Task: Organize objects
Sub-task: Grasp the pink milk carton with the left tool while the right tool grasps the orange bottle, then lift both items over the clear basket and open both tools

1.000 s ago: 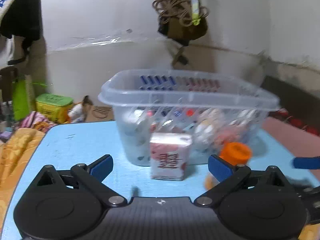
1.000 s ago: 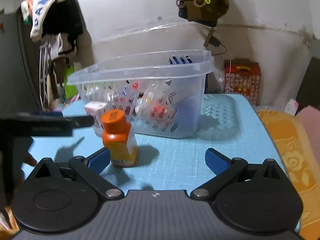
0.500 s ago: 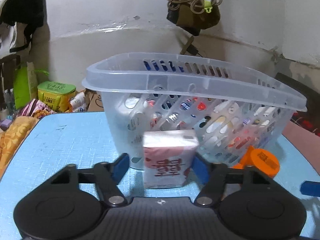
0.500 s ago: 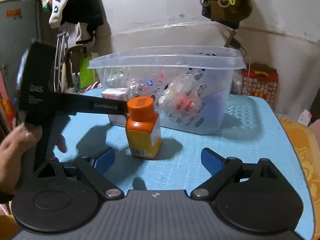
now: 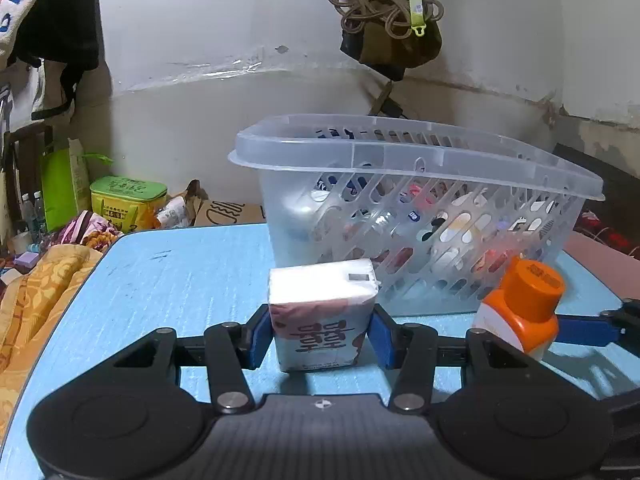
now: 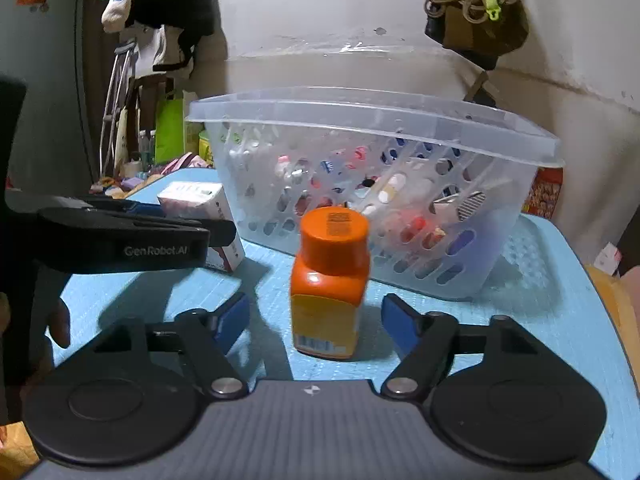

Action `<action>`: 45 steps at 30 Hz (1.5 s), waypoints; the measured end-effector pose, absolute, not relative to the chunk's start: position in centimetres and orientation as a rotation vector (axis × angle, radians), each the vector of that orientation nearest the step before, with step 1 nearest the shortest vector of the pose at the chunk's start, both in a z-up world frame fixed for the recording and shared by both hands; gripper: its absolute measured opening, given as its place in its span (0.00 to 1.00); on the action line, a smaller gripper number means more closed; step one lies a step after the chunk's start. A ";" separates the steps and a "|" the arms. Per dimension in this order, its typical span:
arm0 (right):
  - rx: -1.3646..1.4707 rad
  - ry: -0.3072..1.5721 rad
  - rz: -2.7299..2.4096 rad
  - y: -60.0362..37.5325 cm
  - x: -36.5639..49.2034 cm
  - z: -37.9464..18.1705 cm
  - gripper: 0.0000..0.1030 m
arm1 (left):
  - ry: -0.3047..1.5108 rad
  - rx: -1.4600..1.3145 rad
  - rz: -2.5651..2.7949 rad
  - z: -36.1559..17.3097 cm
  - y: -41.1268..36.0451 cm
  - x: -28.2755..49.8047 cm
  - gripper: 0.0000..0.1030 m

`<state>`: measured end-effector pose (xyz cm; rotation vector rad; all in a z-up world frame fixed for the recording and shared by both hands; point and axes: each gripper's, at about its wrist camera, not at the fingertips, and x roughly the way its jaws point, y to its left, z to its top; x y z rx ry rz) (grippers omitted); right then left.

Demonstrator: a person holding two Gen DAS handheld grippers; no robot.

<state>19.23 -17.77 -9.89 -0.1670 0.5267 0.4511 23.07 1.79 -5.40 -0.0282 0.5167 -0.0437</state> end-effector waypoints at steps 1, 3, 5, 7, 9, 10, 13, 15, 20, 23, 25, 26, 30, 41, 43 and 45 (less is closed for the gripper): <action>-0.181 0.526 0.446 -17.5 19.1 -10.0 0.72 | 0.517 -0.031 -0.044 -5.4 1.9 23.0 0.53; -0.199 0.528 0.434 -17.3 19.1 -10.1 0.70 | 0.517 -0.036 -0.046 -5.3 2.1 22.8 0.53; -0.210 0.543 0.428 -17.0 19.4 -10.2 0.51 | 0.518 -0.042 -0.046 -5.2 2.5 22.7 0.53; -0.225 0.533 0.420 -17.0 19.4 -10.1 0.42 | 0.518 -0.047 -0.045 -5.3 2.7 22.5 0.53; -0.214 0.527 0.439 -17.4 19.1 -9.8 0.42 | 0.518 -0.050 -0.045 -5.3 2.9 22.3 0.53; -0.218 0.518 0.442 -17.7 18.7 -9.7 0.42 | 0.517 -0.053 -0.046 -5.3 3.1 22.2 0.53; -0.214 0.497 0.448 -18.6 17.8 -8.8 0.42 | 0.518 -0.069 -0.049 -5.3 3.6 21.7 0.53; -0.203 0.492 0.450 -19.4 17.2 -8.4 0.42 | 0.517 -0.081 -0.052 -5.2 3.8 21.3 0.53; -0.150 0.499 0.440 -21.4 16.5 -7.5 0.42 | 0.504 -0.088 -0.067 -5.0 4.2 19.9 0.53; -0.107 0.486 0.444 -22.3 16.0 -6.6 0.42 | 0.487 -0.105 -0.074 -4.6 4.2 18.6 0.53; -0.105 0.458 0.453 -22.4 15.1 -5.8 0.42 | 0.458 -0.105 -0.081 -4.1 4.1 17.4 0.53; -0.103 0.440 0.456 -22.5 14.7 -5.4 0.42 | 0.442 -0.100 -0.082 -3.8 4.1 16.9 0.53; -0.069 0.378 0.469 -23.4 13.6 -3.4 0.42 | 0.396 -0.116 -0.094 -2.4 4.2 15.7 0.53; -0.083 0.333 0.429 -21.9 22.4 3.6 0.42 | 0.327 -0.289 -0.174 8.9 2.4 23.2 0.53; -0.061 0.364 0.394 -21.7 25.2 3.3 0.42 | 0.351 -0.296 -0.171 9.6 1.3 26.2 0.53; -0.040 0.403 0.405 -21.5 27.3 2.1 0.42 | 0.379 -0.308 -0.147 9.2 0.5 28.9 0.53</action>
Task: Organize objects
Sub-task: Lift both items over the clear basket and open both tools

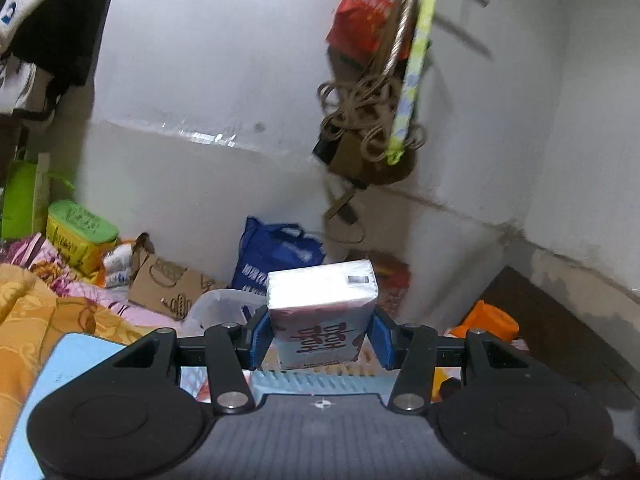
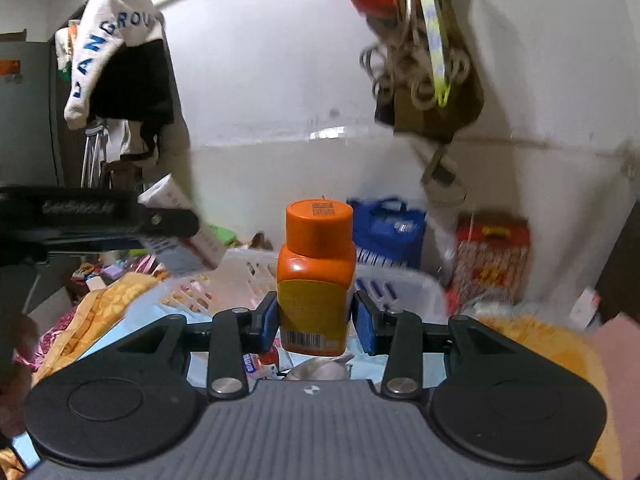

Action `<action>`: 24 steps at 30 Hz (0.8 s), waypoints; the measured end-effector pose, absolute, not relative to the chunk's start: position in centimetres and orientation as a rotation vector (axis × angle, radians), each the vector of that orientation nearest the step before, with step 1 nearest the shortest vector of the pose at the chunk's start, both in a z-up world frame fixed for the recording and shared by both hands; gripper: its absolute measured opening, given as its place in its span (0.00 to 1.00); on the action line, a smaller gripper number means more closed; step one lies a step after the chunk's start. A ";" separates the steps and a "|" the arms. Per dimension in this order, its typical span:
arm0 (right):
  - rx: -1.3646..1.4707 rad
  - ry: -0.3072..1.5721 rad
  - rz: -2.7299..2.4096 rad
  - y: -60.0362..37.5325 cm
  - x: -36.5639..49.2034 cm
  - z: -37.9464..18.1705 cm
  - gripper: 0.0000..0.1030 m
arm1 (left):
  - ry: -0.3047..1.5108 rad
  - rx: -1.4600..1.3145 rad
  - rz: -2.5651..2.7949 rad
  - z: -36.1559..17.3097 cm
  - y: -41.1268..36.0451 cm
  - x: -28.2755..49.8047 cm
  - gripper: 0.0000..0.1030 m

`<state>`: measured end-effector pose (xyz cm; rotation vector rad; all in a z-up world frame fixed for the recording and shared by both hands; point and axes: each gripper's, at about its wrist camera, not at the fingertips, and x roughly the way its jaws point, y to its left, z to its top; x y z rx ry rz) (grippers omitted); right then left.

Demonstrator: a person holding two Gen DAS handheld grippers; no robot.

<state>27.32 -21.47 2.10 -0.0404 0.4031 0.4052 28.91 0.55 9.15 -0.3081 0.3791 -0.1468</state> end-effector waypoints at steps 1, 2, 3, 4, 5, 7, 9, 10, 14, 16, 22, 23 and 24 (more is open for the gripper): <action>-0.043 0.417 0.414 -21.5 28.1 1.4 0.42 | 0.393 -0.339 -0.142 8.6 0.5 30.1 0.53; -0.053 0.427 0.416 -21.4 28.8 0.8 0.42 | 0.412 -0.361 -0.140 7.9 0.5 30.9 0.53; -0.078 0.440 0.407 -21.3 29.5 0.3 0.42 | 0.423 -0.382 -0.140 7.3 0.5 31.6 0.53; -0.085 0.446 0.398 -21.4 30.1 0.0 0.42 | 0.425 -0.377 -0.138 6.8 0.4 32.2 0.53; -0.085 0.445 0.404 -21.5 30.6 -0.2 0.42 | 0.426 -0.352 -0.131 6.4 0.2 32.7 0.53; -0.089 0.465 0.415 -21.7 31.7 -0.8 0.42 | 0.440 -0.324 -0.117 5.8 0.2 33.6 0.53; -0.109 0.469 0.392 -21.7 32.4 -1.4 0.42 | 0.462 -0.318 -0.115 5.1 0.4 34.5 0.53; -0.120 0.478 0.394 -21.6 32.6 -1.7 0.42 | 0.474 -0.307 -0.115 4.6 0.5 34.9 0.53; -0.166 0.459 0.376 -21.3 32.3 -2.3 0.56 | 0.471 -0.271 -0.129 3.4 0.5 35.1 0.58; -0.183 0.402 0.355 -21.4 31.5 -1.7 0.90 | 0.440 -0.233 -0.100 3.6 0.3 34.5 0.83; -0.117 0.303 0.358 -22.5 28.1 1.4 1.00 | 0.355 -0.173 -0.069 5.8 -0.1 31.4 0.93; -0.106 0.294 0.364 -22.7 27.6 1.9 1.00 | 0.350 -0.167 -0.073 6.1 -0.2 31.0 0.93; -0.098 0.288 0.373 -22.9 27.2 2.3 1.00 | 0.344 -0.160 -0.075 6.4 -0.4 30.4 0.93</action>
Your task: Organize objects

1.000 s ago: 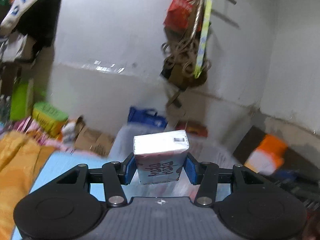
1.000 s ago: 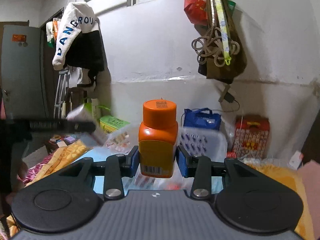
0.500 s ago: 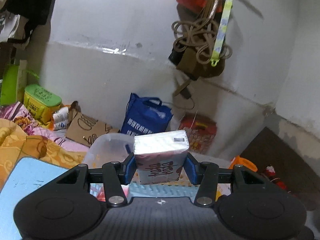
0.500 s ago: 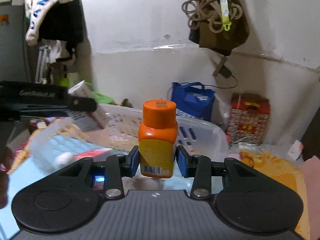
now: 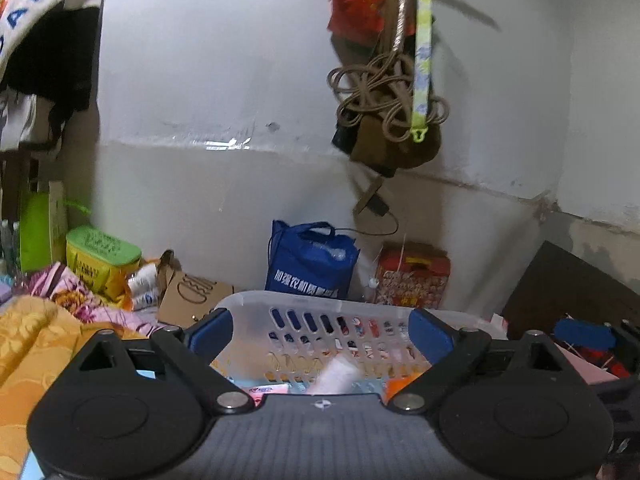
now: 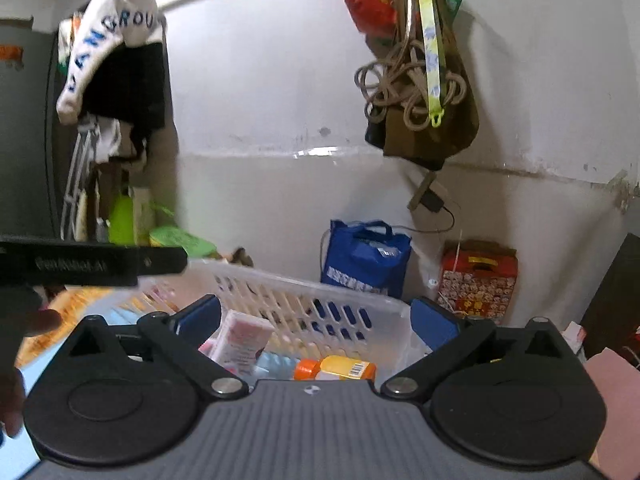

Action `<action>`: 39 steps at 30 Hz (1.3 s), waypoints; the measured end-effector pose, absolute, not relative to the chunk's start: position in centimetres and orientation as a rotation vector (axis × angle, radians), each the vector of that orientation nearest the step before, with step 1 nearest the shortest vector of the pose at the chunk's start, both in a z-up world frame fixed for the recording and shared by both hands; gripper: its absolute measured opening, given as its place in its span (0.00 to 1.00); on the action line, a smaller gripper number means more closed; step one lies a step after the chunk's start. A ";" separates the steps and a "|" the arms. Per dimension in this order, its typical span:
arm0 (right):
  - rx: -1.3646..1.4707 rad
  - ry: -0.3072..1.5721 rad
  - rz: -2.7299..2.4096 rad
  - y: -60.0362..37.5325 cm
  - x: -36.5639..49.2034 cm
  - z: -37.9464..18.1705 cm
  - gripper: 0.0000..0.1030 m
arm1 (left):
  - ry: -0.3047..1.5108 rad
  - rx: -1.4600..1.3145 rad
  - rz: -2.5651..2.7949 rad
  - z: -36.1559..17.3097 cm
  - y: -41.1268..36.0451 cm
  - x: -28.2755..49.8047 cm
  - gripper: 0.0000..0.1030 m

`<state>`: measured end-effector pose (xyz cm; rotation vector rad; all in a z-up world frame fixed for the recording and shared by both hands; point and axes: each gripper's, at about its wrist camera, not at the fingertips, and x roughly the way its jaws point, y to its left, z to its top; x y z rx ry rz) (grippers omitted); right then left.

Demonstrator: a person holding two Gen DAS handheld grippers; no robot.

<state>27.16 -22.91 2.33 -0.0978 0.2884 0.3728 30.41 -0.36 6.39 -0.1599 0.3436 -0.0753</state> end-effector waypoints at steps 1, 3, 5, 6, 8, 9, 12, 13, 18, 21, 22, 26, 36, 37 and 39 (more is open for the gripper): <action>-0.089 0.292 0.382 -23.1 26.6 2.8 1.00 | 0.338 -0.149 -0.078 6.8 -0.6 29.8 0.94; -0.074 0.313 0.387 -23.2 26.1 3.5 1.00 | 0.343 -0.120 -0.080 7.6 -1.0 29.0 0.98; -0.046 0.319 0.382 -23.5 25.1 3.9 1.00 | 0.337 -0.109 -0.085 8.4 -1.3 28.1 0.98; -0.025 0.321 0.369 -23.7 24.5 3.9 1.00 | 0.332 -0.108 -0.091 8.8 -1.4 27.5 0.98; 0.024 0.327 0.291 -23.9 23.7 3.7 1.00 | 0.338 -0.095 -0.074 9.4 -1.6 26.6 0.98; 0.033 0.332 0.242 -23.9 23.1 3.5 1.00 | 0.346 -0.077 -0.059 9.6 -1.8 26.0 0.98; -0.028 0.306 0.228 -23.7 21.4 2.8 1.00 | 0.347 -0.052 -0.031 8.9 -1.5 23.7 0.98; -0.039 0.303 0.228 -23.7 21.0 2.6 1.00 | 0.347 -0.061 -0.036 8.5 -1.2 23.2 0.98; -0.175 0.281 0.193 -22.3 20.2 1.4 1.00 | 0.447 -0.067 -0.054 5.8 -0.5 22.8 0.98; -0.187 0.236 0.168 -22.0 19.8 0.9 1.00 | 0.452 -0.076 -0.057 5.0 -0.7 22.9 0.98; -0.181 0.239 0.181 -22.1 19.8 0.7 1.00 | 0.451 -0.069 -0.061 4.8 -0.8 22.5 0.98; -0.156 0.267 0.229 -22.8 20.0 0.0 1.00 | 0.435 -0.002 -0.060 4.5 -2.4 21.7 0.98; -0.061 0.338 0.246 -24.1 20.0 -0.5 1.00 | 0.473 0.024 -0.016 3.9 -3.0 21.5 0.98; -0.060 0.336 0.236 -24.2 19.9 -0.5 1.00 | 0.468 0.030 -0.005 3.9 -3.0 21.4 0.98; -0.048 0.333 0.224 -24.4 19.9 -0.3 1.00 | 0.463 0.024 -0.004 4.0 -2.9 21.3 0.98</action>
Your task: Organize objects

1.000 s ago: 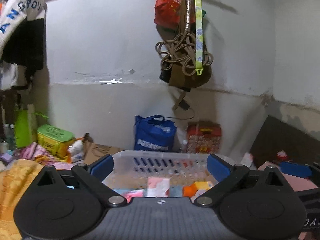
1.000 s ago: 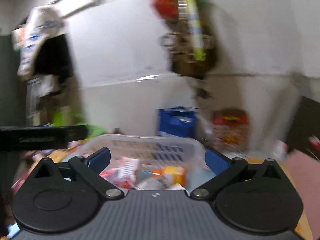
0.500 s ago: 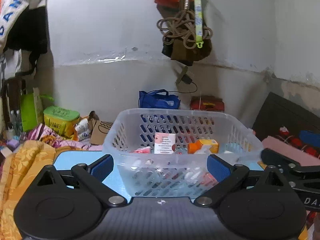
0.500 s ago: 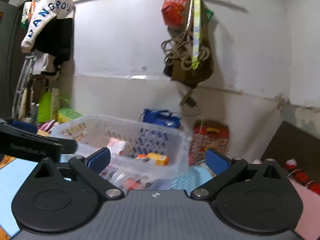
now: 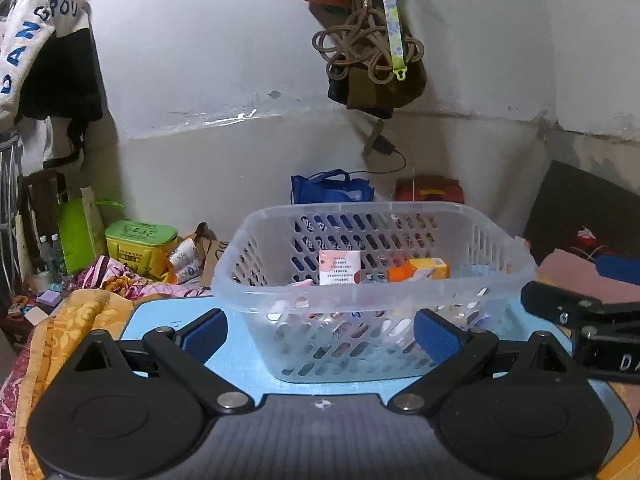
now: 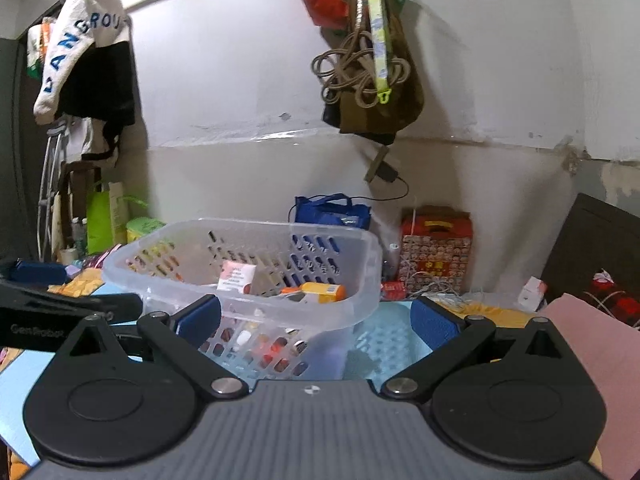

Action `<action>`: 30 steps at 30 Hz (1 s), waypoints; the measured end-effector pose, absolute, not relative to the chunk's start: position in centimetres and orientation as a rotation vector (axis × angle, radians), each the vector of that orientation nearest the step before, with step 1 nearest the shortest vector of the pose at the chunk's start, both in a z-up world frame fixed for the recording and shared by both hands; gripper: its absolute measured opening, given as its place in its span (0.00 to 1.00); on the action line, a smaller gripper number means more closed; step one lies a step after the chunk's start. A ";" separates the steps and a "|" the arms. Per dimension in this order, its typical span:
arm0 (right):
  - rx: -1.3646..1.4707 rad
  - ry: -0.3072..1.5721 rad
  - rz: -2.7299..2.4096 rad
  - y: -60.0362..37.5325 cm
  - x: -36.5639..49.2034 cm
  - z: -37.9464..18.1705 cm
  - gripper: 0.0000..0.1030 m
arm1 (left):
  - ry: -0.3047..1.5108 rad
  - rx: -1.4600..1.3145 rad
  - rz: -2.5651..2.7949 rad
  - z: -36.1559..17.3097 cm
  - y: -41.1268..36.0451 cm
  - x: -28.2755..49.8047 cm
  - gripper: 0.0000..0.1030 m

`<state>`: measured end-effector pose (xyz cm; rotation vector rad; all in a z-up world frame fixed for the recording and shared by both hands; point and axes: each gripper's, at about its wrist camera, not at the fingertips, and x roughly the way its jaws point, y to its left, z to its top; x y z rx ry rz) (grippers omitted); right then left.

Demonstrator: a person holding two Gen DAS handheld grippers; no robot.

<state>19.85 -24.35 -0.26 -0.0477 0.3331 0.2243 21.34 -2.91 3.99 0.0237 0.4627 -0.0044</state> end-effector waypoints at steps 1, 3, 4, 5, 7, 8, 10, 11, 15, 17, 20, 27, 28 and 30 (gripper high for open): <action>-0.040 0.335 0.225 -24.5 19.8 -0.2 1.00 | 0.462 0.016 -0.006 4.0 -2.8 21.3 0.98; -0.028 0.340 0.224 -24.6 19.9 0.0 1.00 | 0.456 0.008 -0.001 4.1 -2.4 21.2 0.98; -0.027 0.342 0.222 -24.6 20.0 0.0 1.00 | 0.454 0.005 0.004 4.2 -2.3 21.2 0.98; -0.030 0.345 0.221 -24.6 20.0 0.0 1.00 | 0.453 0.001 0.008 4.2 -2.1 21.1 0.98; -0.034 0.350 0.211 -24.5 20.0 0.0 1.00 | 0.449 -0.013 0.013 4.3 -1.6 21.1 0.98; -0.033 0.354 0.212 -24.6 20.0 0.0 1.00 | 0.448 -0.019 0.017 4.3 -1.3 21.1 0.98; -0.032 0.367 0.224 -24.5 20.1 -0.1 1.00 | 0.445 -0.033 0.021 4.4 -0.9 21.0 0.98; -0.031 0.377 0.229 -24.5 20.2 -0.2 1.00 | 0.444 -0.039 0.023 4.4 -0.7 21.0 0.98; -0.042 0.402 0.232 -24.5 20.5 -0.5 1.00 | 0.436 -0.041 0.030 4.4 -0.4 20.8 0.98; -0.048 0.398 0.225 -24.6 20.4 -0.5 1.00 | 0.430 -0.035 0.032 4.4 -0.4 20.8 0.98; -0.036 0.388 0.226 -24.7 20.1 -0.2 1.00 | 0.425 -0.033 0.031 4.5 -0.5 20.6 0.98; -0.057 0.379 0.223 -24.3 19.8 0.0 1.00 | 0.416 -0.027 0.021 4.8 -0.8 20.4 0.98; -0.061 0.377 0.223 -24.2 19.7 0.0 1.00 | 0.415 -0.028 0.020 4.8 -0.9 20.3 0.98; -0.064 0.377 0.222 -24.1 19.7 0.0 1.00 | 0.412 -0.028 0.017 4.9 -1.0 20.3 0.98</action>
